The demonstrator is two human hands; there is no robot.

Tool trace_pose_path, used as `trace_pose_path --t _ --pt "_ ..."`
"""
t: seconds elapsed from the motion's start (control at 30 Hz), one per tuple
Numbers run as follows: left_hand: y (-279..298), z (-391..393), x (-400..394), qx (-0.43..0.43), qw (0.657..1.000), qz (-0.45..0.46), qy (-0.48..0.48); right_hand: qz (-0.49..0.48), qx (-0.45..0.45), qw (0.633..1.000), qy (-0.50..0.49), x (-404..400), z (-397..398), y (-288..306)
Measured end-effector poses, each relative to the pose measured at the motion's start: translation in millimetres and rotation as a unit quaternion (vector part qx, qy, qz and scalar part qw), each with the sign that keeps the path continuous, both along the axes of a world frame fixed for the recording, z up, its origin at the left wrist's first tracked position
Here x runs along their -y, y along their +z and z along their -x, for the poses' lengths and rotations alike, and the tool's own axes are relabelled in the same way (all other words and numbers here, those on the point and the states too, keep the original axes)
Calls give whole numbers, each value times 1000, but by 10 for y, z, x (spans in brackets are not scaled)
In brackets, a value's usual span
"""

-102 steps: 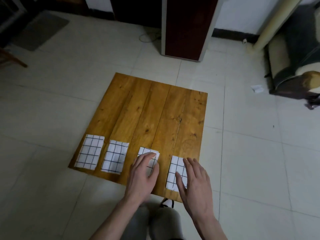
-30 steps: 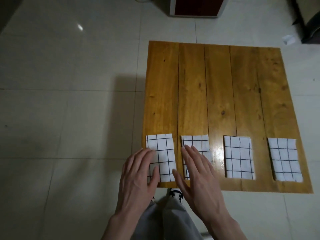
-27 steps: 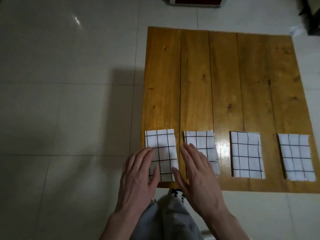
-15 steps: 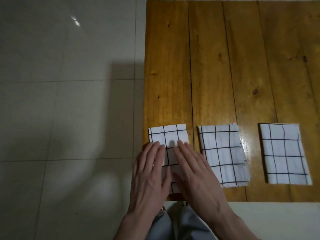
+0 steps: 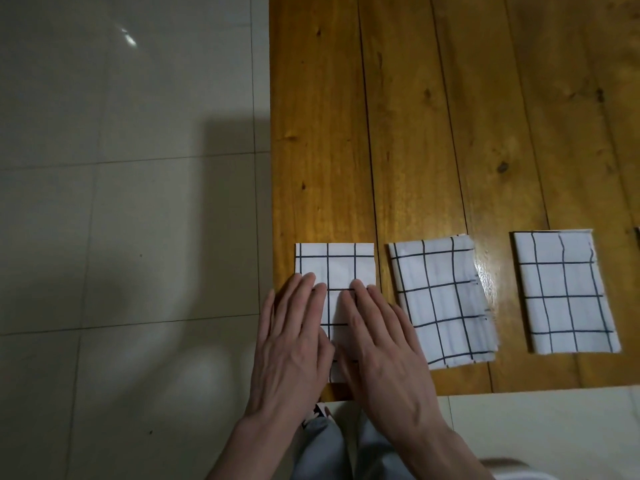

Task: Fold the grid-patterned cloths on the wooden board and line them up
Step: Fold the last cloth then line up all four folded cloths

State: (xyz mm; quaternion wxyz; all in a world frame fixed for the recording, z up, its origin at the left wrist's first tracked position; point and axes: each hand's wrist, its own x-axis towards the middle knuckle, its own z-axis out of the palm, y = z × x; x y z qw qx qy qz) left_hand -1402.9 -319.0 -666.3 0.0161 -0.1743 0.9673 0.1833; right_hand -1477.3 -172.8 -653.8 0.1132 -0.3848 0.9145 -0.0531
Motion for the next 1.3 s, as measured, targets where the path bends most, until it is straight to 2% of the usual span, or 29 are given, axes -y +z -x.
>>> trace_pose_path --t 0.5,0.67,0.83,1.0,1.13,1.3 --pt "40 62 -3 1 1000 10 4 -13 3 1000 11 33 105 55" --pt "220 148 -53 -29 999 -19 35 6 -1 1000 24 -28 210 222" --pt "458 364 -254 -68 996 -55 26 46 -15 999 -15 -226 390 370" --pt "409 651 -643 -52 996 -68 4 45 -20 998 -43 -617 711 374" --pt "259 793 -974 -35 998 -52 -20 24 -14 1000 -9 -955 938 229" --pt "130 813 -1245 -13 1000 8 -3 8 3 999 48 -1224 1037 29"
